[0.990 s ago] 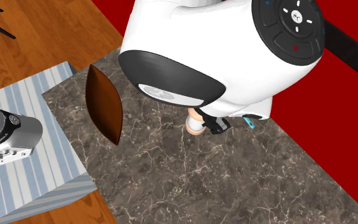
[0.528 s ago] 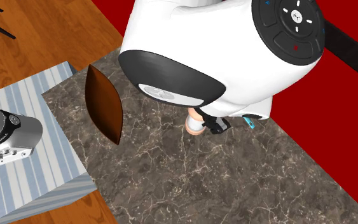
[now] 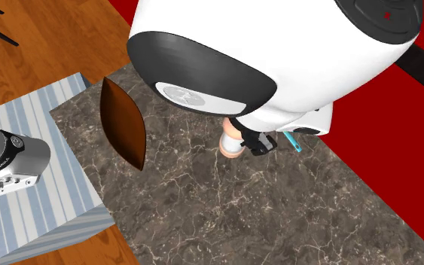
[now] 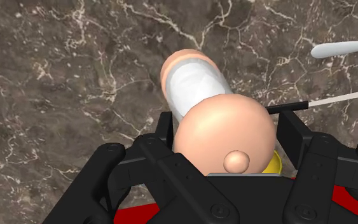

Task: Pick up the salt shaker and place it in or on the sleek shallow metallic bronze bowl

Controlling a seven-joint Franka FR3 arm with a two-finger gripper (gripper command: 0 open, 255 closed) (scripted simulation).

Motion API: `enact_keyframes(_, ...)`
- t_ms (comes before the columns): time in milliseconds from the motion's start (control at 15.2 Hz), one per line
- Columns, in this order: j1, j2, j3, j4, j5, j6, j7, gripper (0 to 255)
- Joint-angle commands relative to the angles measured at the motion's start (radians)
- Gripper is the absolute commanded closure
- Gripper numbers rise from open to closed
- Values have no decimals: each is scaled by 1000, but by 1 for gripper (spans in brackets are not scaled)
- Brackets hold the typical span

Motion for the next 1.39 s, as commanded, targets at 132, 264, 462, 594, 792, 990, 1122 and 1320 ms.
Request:
enact_keyframes(132, -5, -6, -3, 45, -5, -50, 8, 255)
enact_keyframes(264, -6, -9, -4, 68, -7, -74, 13, 255)
enact_keyframes(462, -10, -11, -5, 104, -10, -113, 20, 255)
enact_keyframes(594, -13, -12, -6, 131, -11, -139, 24, 255)
enact_keyframes(792, -18, -10, -7, 173, -11, -179, 30, 255)
enact_keyframes(990, -25, -6, -7, 221, -11, -221, 36, 255)
enact_keyframes(1122, -5, -57, -11, 166, -27, -214, 45, 255)
enact_keyframes(1320, 52, -204, -17, -16, -79, -165, 74, 255)
